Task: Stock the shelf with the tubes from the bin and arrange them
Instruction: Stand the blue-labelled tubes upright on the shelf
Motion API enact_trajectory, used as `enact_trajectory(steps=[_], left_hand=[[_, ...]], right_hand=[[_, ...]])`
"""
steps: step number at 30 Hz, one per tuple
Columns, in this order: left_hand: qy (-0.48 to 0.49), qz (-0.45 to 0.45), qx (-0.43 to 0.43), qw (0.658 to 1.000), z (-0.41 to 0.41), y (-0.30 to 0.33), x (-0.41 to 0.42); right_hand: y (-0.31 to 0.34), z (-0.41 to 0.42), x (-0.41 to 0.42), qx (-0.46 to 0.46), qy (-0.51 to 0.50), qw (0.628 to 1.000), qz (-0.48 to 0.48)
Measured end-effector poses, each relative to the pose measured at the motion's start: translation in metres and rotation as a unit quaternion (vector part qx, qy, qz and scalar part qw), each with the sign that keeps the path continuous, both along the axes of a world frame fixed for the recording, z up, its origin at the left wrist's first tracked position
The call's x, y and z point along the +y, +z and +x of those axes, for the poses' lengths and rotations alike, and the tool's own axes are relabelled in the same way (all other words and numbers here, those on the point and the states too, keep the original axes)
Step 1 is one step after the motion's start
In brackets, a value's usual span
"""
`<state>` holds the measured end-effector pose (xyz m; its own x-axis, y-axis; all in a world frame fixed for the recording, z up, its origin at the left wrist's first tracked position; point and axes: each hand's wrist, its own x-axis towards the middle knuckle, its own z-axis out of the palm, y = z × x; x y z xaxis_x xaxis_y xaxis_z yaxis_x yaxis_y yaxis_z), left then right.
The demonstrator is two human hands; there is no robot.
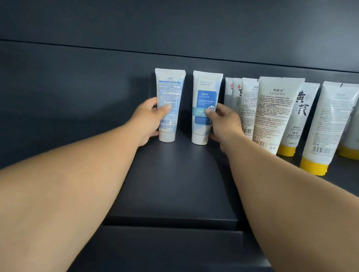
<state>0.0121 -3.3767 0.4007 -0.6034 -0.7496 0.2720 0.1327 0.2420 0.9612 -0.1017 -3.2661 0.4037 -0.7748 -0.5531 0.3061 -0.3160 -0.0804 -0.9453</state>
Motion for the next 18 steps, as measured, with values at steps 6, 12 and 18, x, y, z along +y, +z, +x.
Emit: enact_trajectory(steps=[6, 12, 18], left_hand=[[0.0, 0.013, 0.014, 1.0, -0.003, -0.003, -0.006], [0.024, -0.008, -0.035, 0.999, -0.006, -0.006, -0.009], [0.118, -0.052, -0.124, 0.984, 0.014, -0.001, -0.001]], right_hand=[[-0.001, -0.006, -0.003, -0.018, -0.009, 0.999, -0.027], [-0.002, -0.009, -0.007, 0.035, -0.041, 0.998, 0.018], [0.002, -0.003, -0.001, 0.125, -0.092, 0.97, 0.187]])
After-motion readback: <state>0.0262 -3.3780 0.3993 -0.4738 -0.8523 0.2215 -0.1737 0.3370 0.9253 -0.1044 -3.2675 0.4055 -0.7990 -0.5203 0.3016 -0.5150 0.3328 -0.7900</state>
